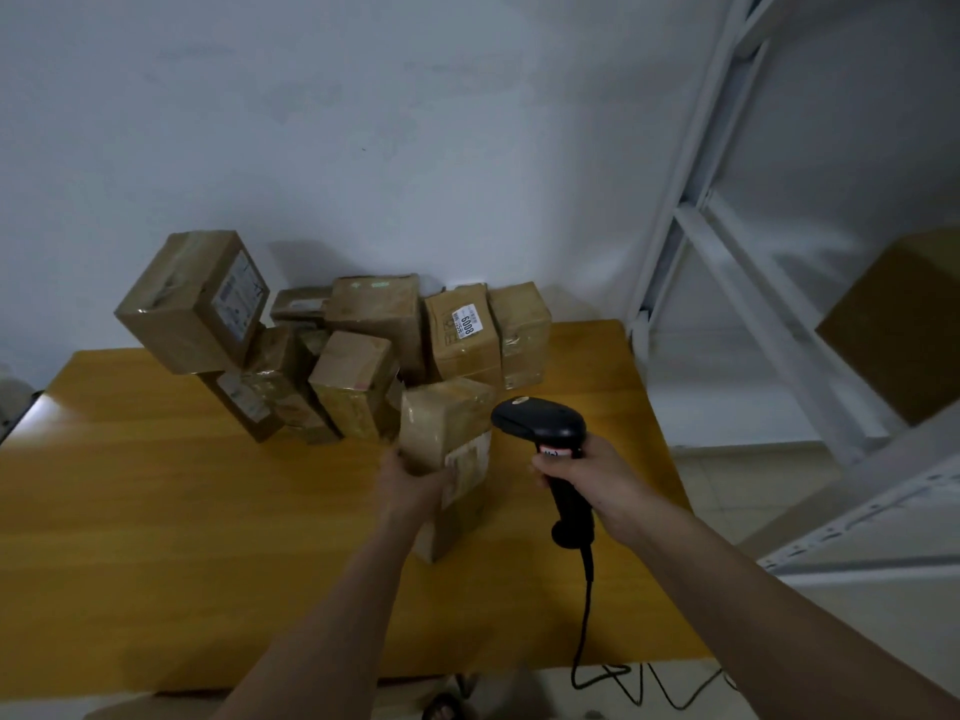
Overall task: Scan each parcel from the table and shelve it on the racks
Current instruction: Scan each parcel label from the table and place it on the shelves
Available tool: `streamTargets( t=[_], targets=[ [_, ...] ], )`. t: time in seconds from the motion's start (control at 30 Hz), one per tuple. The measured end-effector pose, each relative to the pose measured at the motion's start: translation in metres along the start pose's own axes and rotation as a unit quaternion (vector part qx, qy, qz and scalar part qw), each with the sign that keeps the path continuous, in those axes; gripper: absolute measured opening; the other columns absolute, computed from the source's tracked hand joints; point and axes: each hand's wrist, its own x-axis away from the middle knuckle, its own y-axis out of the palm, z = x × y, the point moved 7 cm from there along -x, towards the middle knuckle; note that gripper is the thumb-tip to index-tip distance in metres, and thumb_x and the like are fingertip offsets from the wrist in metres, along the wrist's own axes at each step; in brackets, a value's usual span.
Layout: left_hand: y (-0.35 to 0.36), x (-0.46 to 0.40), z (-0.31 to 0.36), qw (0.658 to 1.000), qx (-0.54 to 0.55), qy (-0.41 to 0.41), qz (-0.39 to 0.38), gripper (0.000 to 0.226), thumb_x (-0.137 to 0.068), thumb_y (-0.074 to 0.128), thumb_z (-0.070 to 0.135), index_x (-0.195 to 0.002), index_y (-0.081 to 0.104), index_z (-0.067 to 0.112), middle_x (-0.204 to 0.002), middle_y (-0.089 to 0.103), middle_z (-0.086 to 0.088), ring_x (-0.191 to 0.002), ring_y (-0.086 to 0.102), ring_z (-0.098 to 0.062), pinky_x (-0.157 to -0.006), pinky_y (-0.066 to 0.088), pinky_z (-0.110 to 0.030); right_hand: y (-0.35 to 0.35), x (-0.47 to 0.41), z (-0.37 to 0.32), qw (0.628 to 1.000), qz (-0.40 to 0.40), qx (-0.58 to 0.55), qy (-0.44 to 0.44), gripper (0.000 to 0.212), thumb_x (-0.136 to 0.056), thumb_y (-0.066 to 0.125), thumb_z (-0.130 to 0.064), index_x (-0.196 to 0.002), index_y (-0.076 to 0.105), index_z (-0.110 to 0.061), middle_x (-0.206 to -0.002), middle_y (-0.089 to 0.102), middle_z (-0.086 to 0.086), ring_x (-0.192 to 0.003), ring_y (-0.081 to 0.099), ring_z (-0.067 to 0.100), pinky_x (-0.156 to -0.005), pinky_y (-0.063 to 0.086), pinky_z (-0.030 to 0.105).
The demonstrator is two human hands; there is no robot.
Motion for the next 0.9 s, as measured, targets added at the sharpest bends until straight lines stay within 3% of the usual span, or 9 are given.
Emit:
streamTargets(
  t=[0.07,0.13,0.23,0.33,0.47,0.6,0.67,0.73,0.9],
  targets=[
    [-0.001,-0.001,0.014,0.999,-0.009,0.034,-0.013,0.077,-0.071,0.085,0.023,-0.135,0.043,0.013,-0.127,0.056,-0.008,-0.112,0.055,-0.026,-0.089,0.053,-0.044,0.0,0.0,-0.004,1.0,0.007,0.007,0.0,0.016,-0.081,0.076,-0.011,-0.094,0.067,-0.014,-0.086,0.071,0.009,-0.07,0.066,0.015,-0.063,0.052,0.024],
    [-0.002,-0.002,0.024,0.997,-0.038,0.059,-0.021,0.075,-0.07,0.085,0.026,-0.133,0.045,0.014,-0.122,0.057,-0.006,-0.102,0.054,-0.021,-0.082,0.054,-0.039,0.0,0.0,-0.007,1.0,0.013,0.017,0.001,0.016,-0.077,0.079,-0.01,-0.086,0.067,-0.015,-0.075,0.068,0.004,-0.062,0.064,0.011,-0.054,0.049,0.018],
    [-0.003,-0.004,0.032,0.994,-0.071,0.076,-0.029,0.075,-0.07,0.084,0.027,-0.132,0.045,0.017,-0.117,0.055,-0.002,-0.1,0.051,-0.019,-0.075,0.049,-0.032,0.001,0.0,-0.009,1.0,0.015,0.019,-0.001,0.011,-0.078,0.077,-0.005,-0.083,0.069,-0.01,-0.071,0.066,0.005,-0.059,0.061,0.012,-0.056,0.049,0.018],
    [-0.005,-0.008,0.037,0.99,-0.106,0.087,-0.044,0.078,-0.068,0.084,0.034,-0.134,0.044,0.023,-0.116,0.055,0.001,-0.101,0.052,-0.018,-0.079,0.05,-0.035,0.001,0.002,-0.012,1.0,0.014,0.022,-0.007,0.008,-0.079,0.074,-0.002,-0.086,0.07,-0.002,-0.071,0.063,0.008,-0.059,0.059,0.013,-0.057,0.047,0.019],
    [-0.001,-0.01,0.049,0.972,-0.184,0.088,-0.119,0.091,-0.065,0.082,0.043,-0.144,0.039,0.027,-0.106,0.054,0.008,-0.096,0.054,-0.014,-0.071,0.046,-0.027,-0.001,0.002,-0.015,0.999,0.018,0.028,-0.014,0.006,-0.08,0.071,0.0,-0.079,0.067,-0.005,-0.066,0.06,0.007,-0.056,0.056,0.013,-0.054,0.044,0.019],
    [0.007,-0.006,0.06,0.939,-0.297,0.121,-0.125,0.102,-0.065,0.082,0.049,-0.151,0.029,0.029,-0.142,0.048,0.001,-0.124,0.049,-0.021,-0.091,0.045,-0.034,-0.003,0.003,-0.013,0.999,0.031,0.023,-0.014,0.006,-0.079,0.069,0.002,-0.082,0.069,-0.004,-0.062,0.059,0.005,-0.054,0.055,0.012,-0.054,0.044,0.019],
    [0.013,-0.002,0.06,0.928,-0.325,0.146,-0.107,0.102,-0.066,0.082,0.049,-0.15,0.029,0.03,-0.141,0.048,-0.001,-0.125,0.049,-0.022,-0.094,0.047,-0.036,-0.005,0.003,-0.012,0.999,0.046,0.025,-0.014,0.007,-0.076,0.068,0.005,-0.083,0.069,0.004,-0.064,0.059,0.008,-0.057,0.054,0.016,-0.056,0.043,0.023],
    [0.019,0.002,0.051,0.92,-0.347,0.15,-0.103,0.097,-0.068,0.083,0.047,-0.149,0.031,0.031,-0.135,0.05,-0.002,-0.122,0.05,-0.023,-0.096,0.048,-0.039,-0.009,0.004,-0.012,0.998,0.064,0.024,-0.012,0.006,-0.074,0.067,0.006,-0.076,0.068,0.001,-0.063,0.059,0.008,-0.058,0.055,0.017,-0.057,0.043,0.025],
    [0.025,0.004,0.003,0.923,-0.35,0.075,-0.143,0.09,-0.073,0.081,0.043,-0.148,0.033,0.027,-0.139,0.048,-0.005,-0.125,0.049,-0.025,-0.095,0.048,-0.037,-0.022,0.006,-0.009,0.996,0.088,0.012,-0.011,0.017,-0.075,0.07,0.005,-0.065,0.067,-0.009,-0.052,0.061,-0.002,-0.046,0.056,0.007,-0.046,0.044,0.016]
  ],
)
